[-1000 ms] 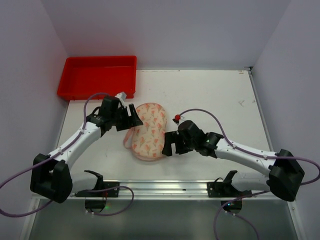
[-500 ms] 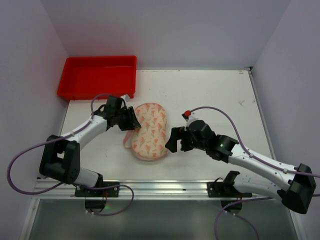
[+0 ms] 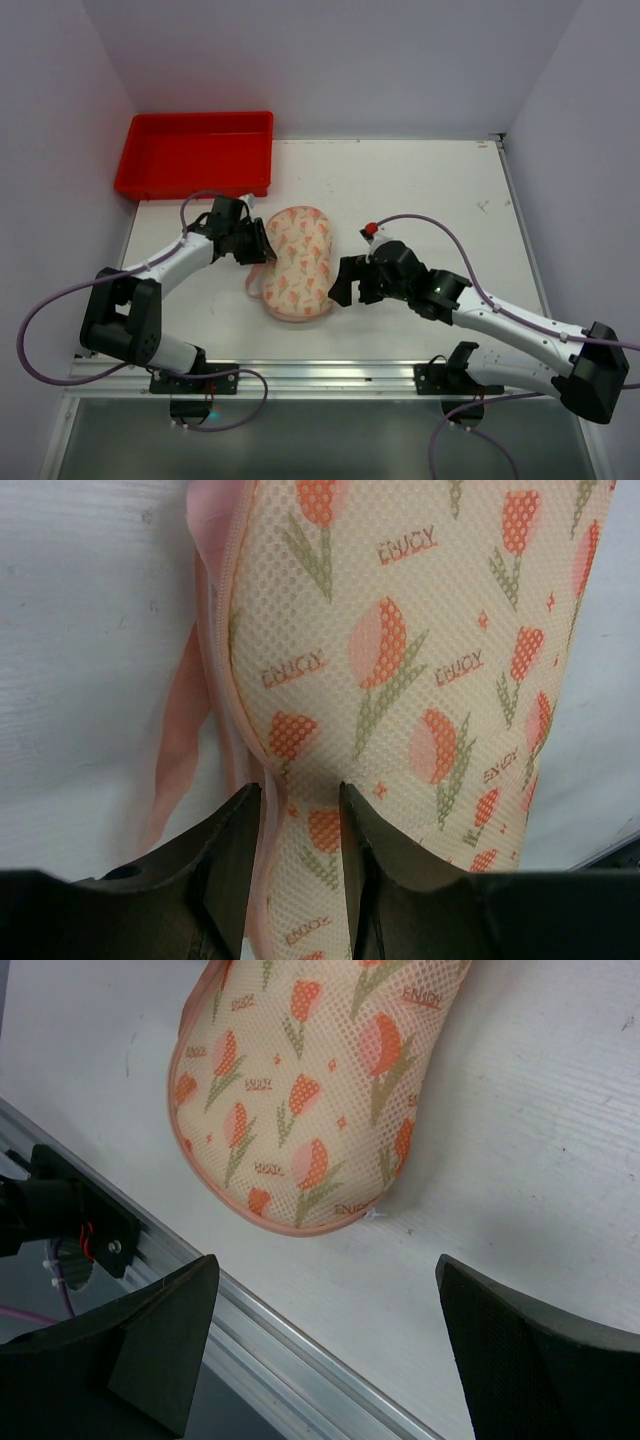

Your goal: Unzip the laundry bag and remove the bra

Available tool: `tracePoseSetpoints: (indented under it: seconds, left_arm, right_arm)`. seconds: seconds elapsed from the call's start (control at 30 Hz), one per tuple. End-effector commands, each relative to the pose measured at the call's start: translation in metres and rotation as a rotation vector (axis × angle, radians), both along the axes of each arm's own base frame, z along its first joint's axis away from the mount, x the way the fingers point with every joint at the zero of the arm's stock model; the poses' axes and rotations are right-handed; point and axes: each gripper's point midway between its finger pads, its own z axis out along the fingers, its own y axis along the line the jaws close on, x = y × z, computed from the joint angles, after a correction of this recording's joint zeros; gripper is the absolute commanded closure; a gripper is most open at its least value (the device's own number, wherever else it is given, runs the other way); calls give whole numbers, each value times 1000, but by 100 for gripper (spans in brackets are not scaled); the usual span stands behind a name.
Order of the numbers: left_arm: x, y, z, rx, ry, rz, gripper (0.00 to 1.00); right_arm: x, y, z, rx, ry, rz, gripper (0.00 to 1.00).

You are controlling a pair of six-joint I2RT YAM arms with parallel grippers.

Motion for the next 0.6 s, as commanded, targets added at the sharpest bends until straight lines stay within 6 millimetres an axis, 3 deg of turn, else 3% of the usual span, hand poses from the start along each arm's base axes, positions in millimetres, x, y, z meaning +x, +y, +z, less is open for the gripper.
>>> tracePoseSetpoints:
  seconds: [0.0, 0.27, 0.57]
  left_arm:
    - [9, 13, 4, 47, -54, 4, 59]
    - [6, 11, -2, 21, -44, 1, 65]
    - [-1, -6, 1, -81, -37, -52, 74]
  right_arm:
    - [4, 7, 4, 37, -11, -5, 9]
    - [4, 8, 3, 46, -12, -7, 9]
    - [3, 6, 1, 47, -9, -14, 9]
